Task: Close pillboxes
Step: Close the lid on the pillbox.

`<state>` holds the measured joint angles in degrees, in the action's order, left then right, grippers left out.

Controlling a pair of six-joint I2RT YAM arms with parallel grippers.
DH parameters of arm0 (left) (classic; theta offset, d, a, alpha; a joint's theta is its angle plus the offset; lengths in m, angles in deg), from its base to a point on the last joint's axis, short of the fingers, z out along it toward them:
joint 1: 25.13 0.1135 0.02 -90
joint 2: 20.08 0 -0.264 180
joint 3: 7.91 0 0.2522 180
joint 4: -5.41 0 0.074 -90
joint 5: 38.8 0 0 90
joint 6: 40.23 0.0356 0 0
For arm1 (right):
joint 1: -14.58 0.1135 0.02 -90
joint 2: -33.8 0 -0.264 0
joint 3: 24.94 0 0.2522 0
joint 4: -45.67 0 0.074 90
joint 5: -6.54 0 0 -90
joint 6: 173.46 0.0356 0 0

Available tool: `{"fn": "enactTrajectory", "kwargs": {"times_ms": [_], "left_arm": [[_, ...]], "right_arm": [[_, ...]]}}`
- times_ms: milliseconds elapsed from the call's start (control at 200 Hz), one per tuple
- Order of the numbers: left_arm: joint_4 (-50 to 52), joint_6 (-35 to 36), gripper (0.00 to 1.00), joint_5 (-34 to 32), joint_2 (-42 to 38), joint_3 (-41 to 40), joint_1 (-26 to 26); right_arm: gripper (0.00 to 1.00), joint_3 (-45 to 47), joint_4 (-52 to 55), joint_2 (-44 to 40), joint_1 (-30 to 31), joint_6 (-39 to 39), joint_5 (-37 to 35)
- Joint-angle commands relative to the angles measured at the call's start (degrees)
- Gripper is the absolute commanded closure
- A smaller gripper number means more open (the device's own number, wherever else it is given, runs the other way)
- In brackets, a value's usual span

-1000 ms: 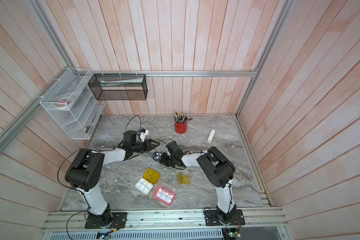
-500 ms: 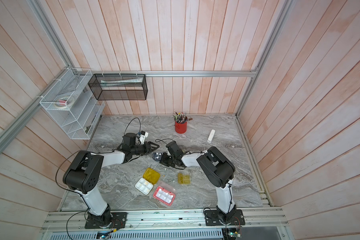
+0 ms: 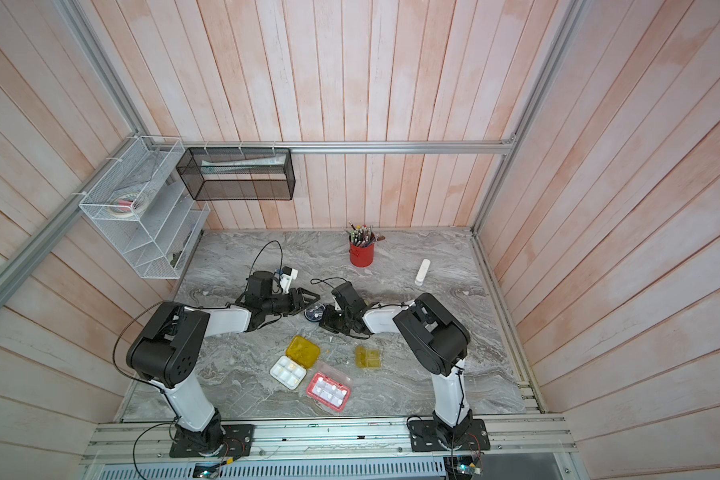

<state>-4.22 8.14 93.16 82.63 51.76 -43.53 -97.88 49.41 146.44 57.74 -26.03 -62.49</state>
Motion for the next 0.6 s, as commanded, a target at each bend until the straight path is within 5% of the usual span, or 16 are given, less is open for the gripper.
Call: {"fn": "enactTrajectory", "kwargs": {"times_ms": [0,595], "left_arm": [[-0.9,-0.3,0.51,0.0,-0.6,-1.6,-1.2],[-2.2,-0.5,0.52,-1.0,1.3,-2.9,-2.6]], "right_arm": [[1.00,0.2,1.3,0.4,0.2,0.0,-1.7],[1.00,-0.1,1.6,0.5,0.2,-0.5,-1.6]]}}
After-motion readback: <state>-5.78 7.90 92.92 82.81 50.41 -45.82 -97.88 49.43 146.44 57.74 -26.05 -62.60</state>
